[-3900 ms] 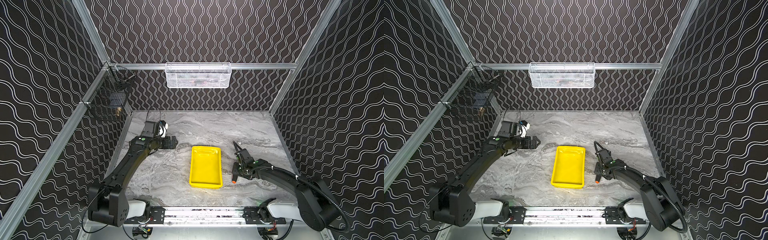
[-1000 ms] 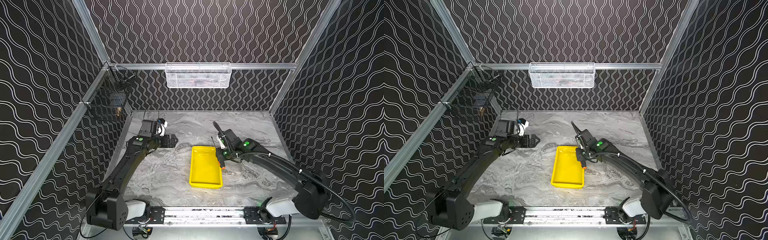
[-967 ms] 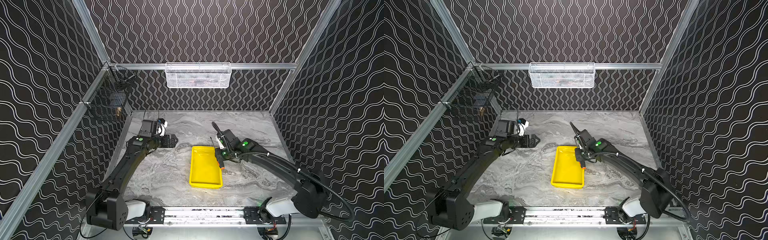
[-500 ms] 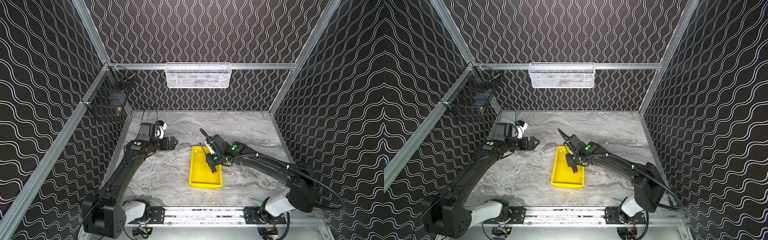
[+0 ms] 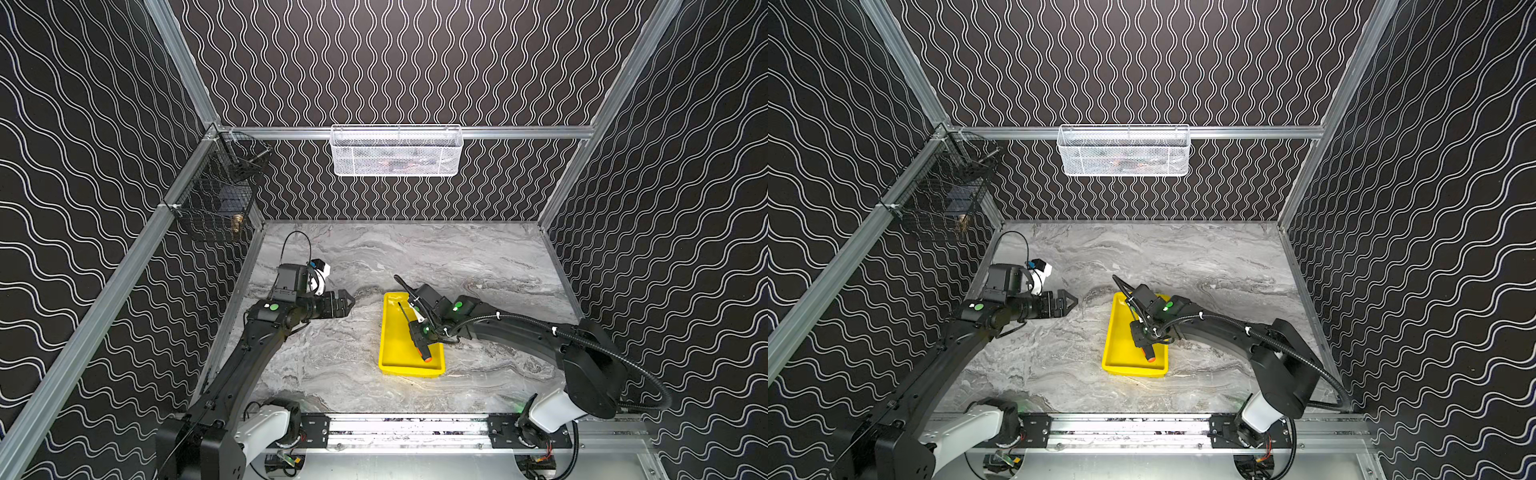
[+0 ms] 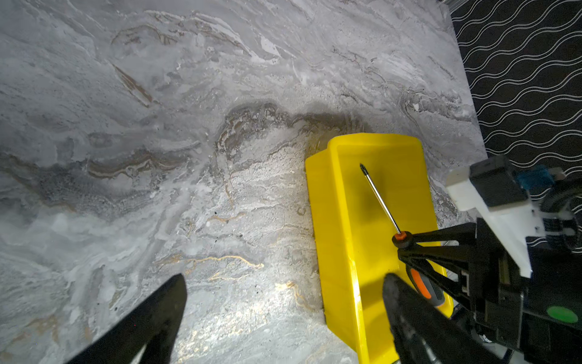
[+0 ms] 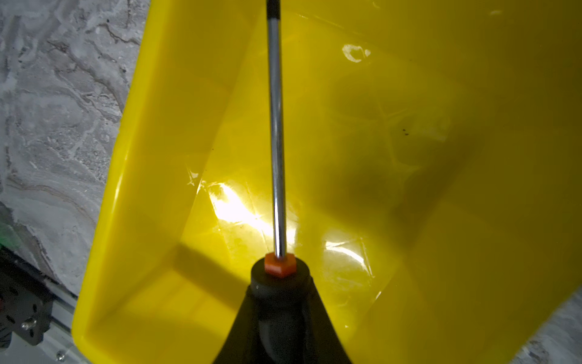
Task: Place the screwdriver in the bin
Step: 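Carry the screwdriver with the right gripper over the yellow tray, then lower the screwdriver into the tray and open the right gripper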
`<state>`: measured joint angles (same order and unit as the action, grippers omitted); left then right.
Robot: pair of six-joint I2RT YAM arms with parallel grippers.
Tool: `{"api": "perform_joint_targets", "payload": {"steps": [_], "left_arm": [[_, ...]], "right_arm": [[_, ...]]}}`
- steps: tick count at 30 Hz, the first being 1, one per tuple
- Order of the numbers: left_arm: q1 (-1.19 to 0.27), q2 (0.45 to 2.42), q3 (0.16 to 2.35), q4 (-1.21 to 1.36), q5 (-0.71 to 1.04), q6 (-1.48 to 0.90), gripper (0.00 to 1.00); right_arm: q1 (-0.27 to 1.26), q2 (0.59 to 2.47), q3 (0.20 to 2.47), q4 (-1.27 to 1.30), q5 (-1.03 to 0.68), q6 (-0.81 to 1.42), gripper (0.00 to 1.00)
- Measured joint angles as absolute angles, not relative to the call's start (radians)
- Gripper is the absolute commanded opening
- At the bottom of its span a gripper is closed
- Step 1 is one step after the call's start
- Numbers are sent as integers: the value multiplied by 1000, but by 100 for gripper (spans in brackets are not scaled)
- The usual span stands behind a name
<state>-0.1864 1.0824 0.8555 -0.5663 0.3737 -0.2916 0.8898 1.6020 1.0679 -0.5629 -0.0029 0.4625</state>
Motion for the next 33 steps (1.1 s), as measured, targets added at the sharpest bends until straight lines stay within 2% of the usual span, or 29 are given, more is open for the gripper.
{"api": "perform_joint_targets", "payload": {"steps": [23,33], "left_arm": [[-186,1094,838,-564,352,-282,99],[-186,1092,838,-564,343,-282,99]], "right_arm": [[888,1760,1066,-472,41,463,11],[881,1771,1060,-458,42,463,20]]}}
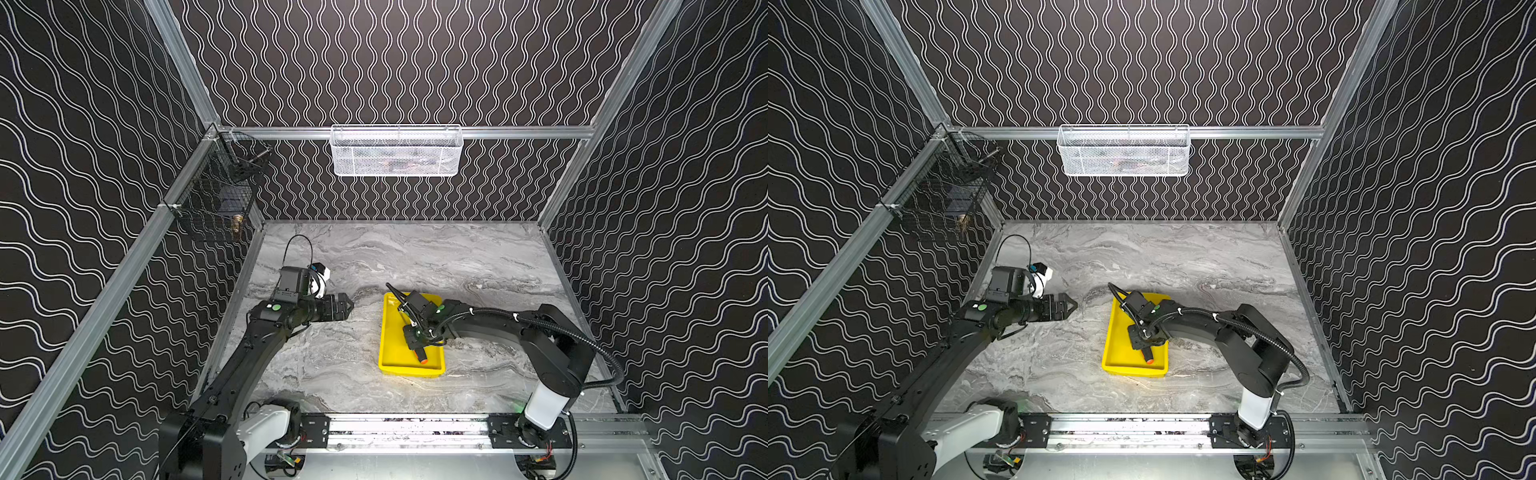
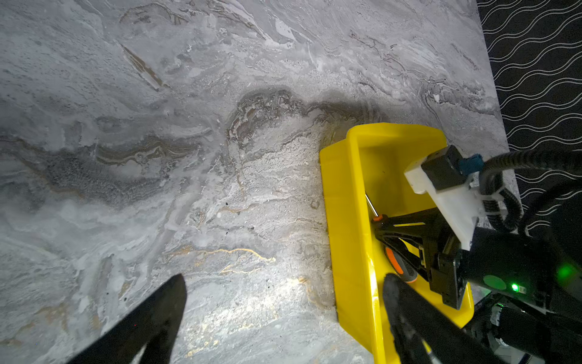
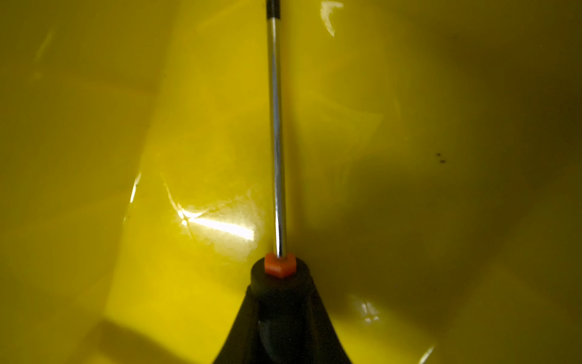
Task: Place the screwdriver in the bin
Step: 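Lower the screwdriver into the tray and open the right gripper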
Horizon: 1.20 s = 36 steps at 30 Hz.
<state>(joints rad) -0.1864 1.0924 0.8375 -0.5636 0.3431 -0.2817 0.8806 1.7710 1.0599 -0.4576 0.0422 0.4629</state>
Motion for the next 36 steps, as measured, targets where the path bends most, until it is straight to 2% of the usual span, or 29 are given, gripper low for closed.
{"api": "perform_joint_targets", "payload": {"steps": [10,15,18,20,36], "left_arm": [[-186,1084,838,-566,324,-282,99],[-186,1084,838,-570,317,-282,99],[-186,1083,838,-570,316,-282,99],[-186,1081,838,-571,309,-282,99],[-186,1065,832,-600,268,-282,99]], "right_arm": [[875,1772,1057,-448,38,459,23],[868,1774,1060,-447,37,455,33],[868,1772,1062,-448,44,454,44],[868,1766,1073,-456,44,451,47],[835,1586,1134,-485,70,421,54]]}}
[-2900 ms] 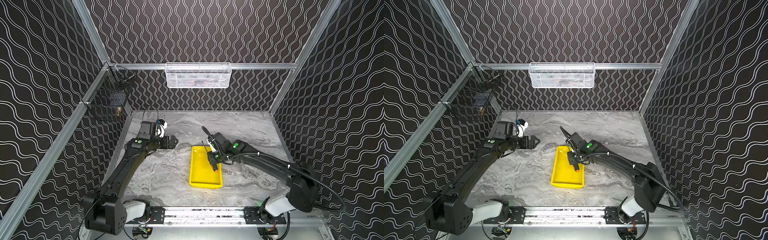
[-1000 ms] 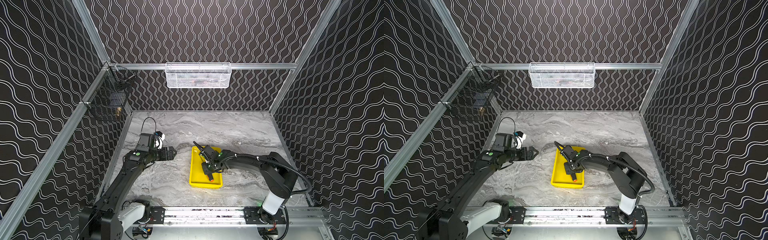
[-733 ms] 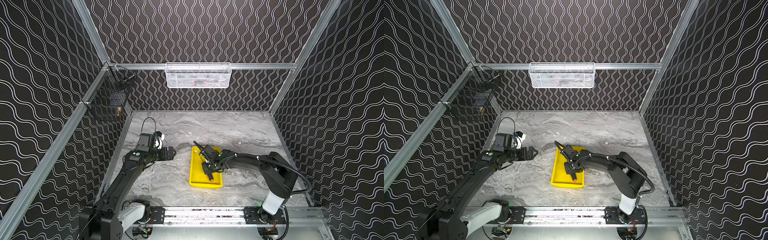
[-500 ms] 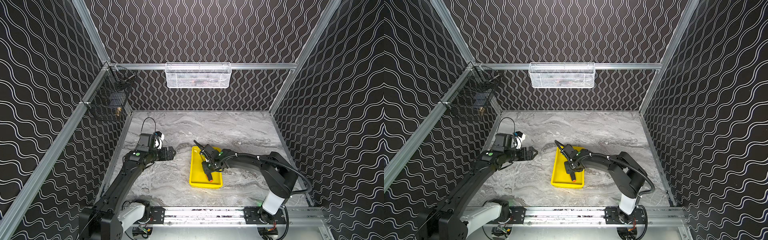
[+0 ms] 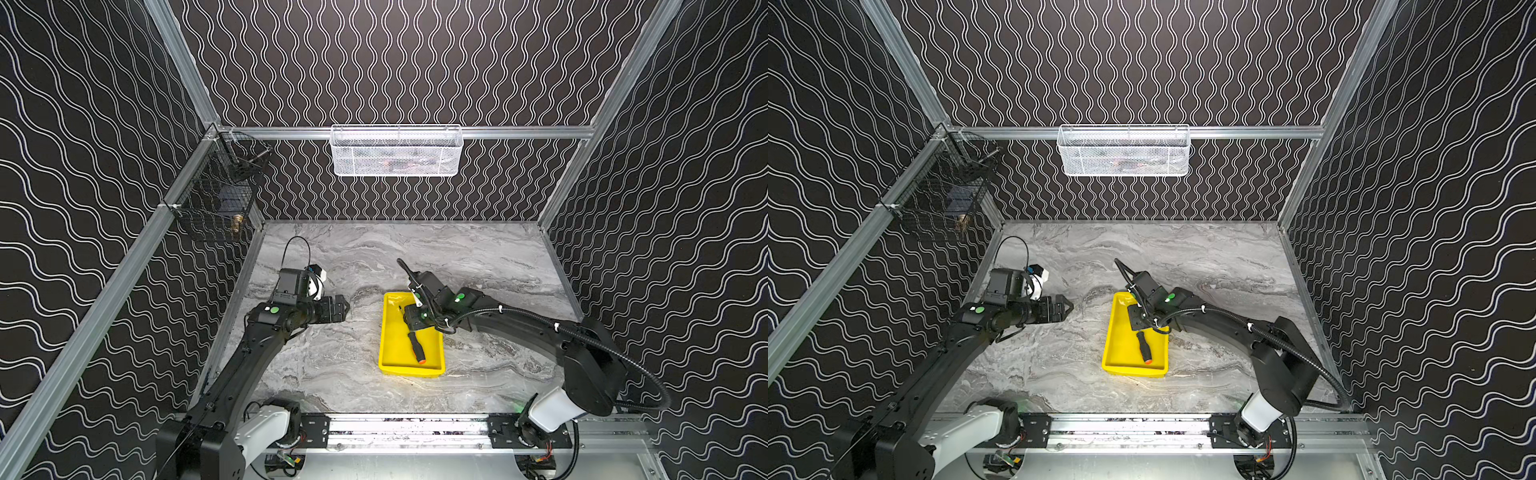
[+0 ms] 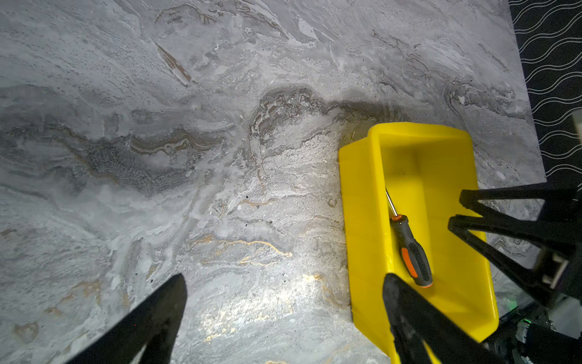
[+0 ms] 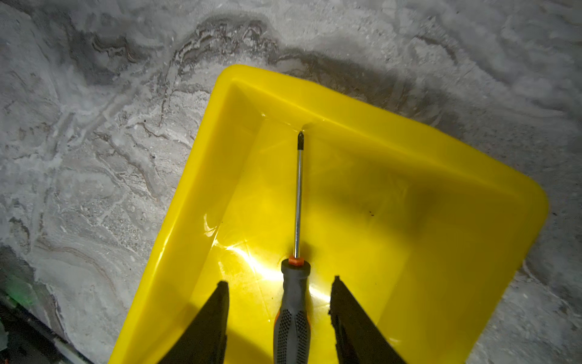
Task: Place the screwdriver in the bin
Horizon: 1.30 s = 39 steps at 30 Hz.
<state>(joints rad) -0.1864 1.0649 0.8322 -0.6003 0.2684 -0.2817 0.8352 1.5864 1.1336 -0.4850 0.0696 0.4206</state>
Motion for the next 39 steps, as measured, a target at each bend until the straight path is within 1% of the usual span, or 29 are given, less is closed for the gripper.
{"api": "perform_joint_targets", "payload": {"steps": [4,9,13,20,23,27,29,31,33,34,36,39], "left_arm": [[-186,1073,837,-623,236,-281,99],[-186,1054,837,-624,229,-281,99],[-186,1051,837,-644,191,-282,99],[-189,1023,828,-669,144,-282,99],[-238,1010,815,-704,46,-298,99],[-336,992,813,-731,-32,-311,99],[-345,990,815,-739,-60,-311,99],[-349,981,817,-741,-73,-310,99],[-351,964,817,-738,-69,-310,99],[-351,953,818,-732,-70,-310,99],[-352,934,815,-708,-93,-311,99],[-352,891,754,-568,-123,-318,99]], "right_arm": [[807,1538,1119,-485,69,417,56],[731,1437,1089,-484,67,404,58],[653,1354,1044,-464,57,402,63],[624,1324,1008,-422,41,404,69],[619,1327,1018,-413,39,408,72],[619,1328,1047,-400,21,411,80],[619,1320,1040,-386,25,414,85],[614,1301,1021,-375,46,427,94],[607,1277,1009,-374,72,430,96],[605,1257,1001,-369,90,430,99],[593,1207,973,-353,130,429,99],[546,1126,936,-342,192,395,99]]}}
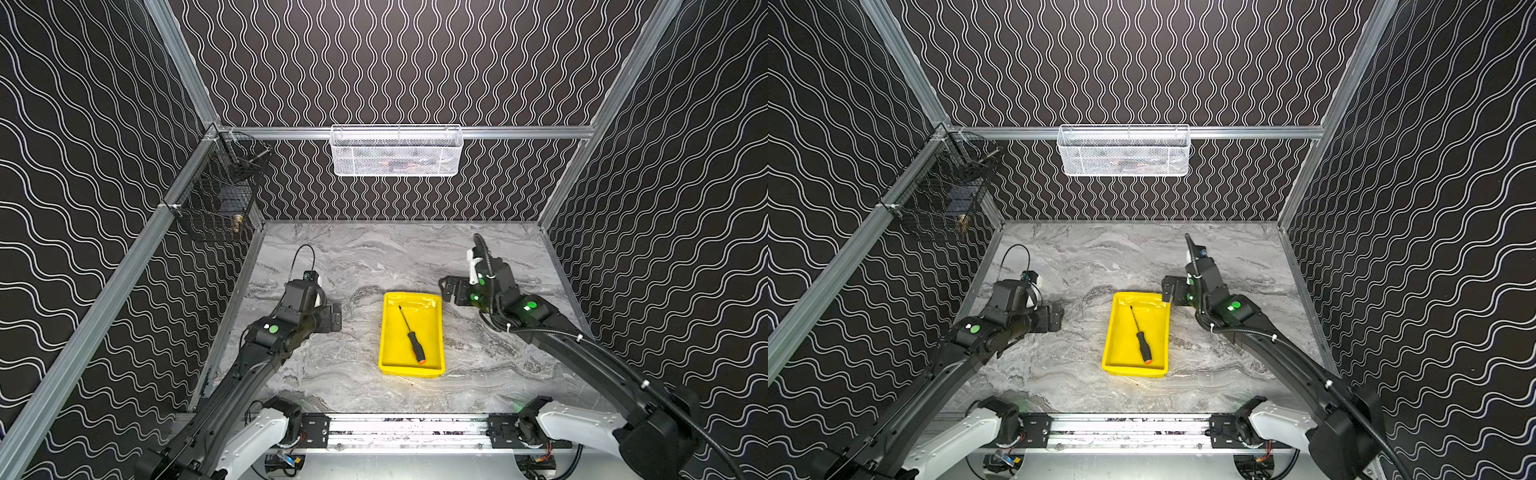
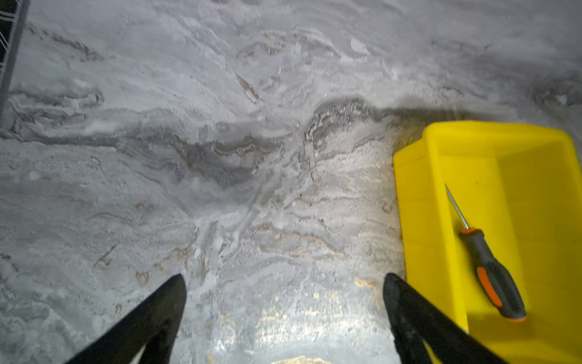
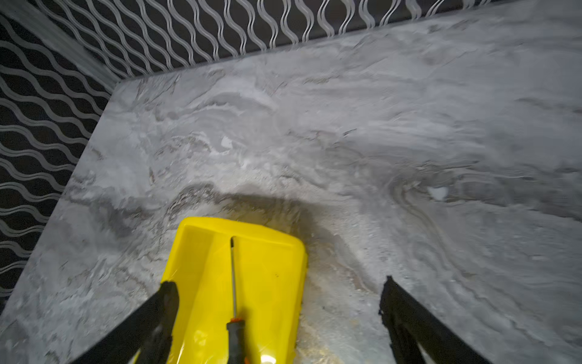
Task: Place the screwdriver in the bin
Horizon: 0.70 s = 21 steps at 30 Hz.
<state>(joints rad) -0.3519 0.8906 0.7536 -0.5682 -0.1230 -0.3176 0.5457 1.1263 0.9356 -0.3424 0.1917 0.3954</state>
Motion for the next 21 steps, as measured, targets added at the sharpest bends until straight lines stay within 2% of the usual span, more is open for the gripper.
{"api": "perform_joint_targets", "payload": {"steps": [6,11,15,18,21], "left_arm": [[-352,821,450,-47,-266,-221,99],[-309,948,273,363,-372,-19,99],[-166,1179,266,582,-341,31,99],[-128,1325,266,721,-285,33,99],[-107,1420,276,811,-262,36,99]], "right_arm": [[361,962,758,-201,342,340,99],[305,912,512,48,508,223,99],[278,1017,308,401,604,110,99],[238,1156,132,766,562,-4,99],[210,1335,65,1055,542,-70,99]]}}
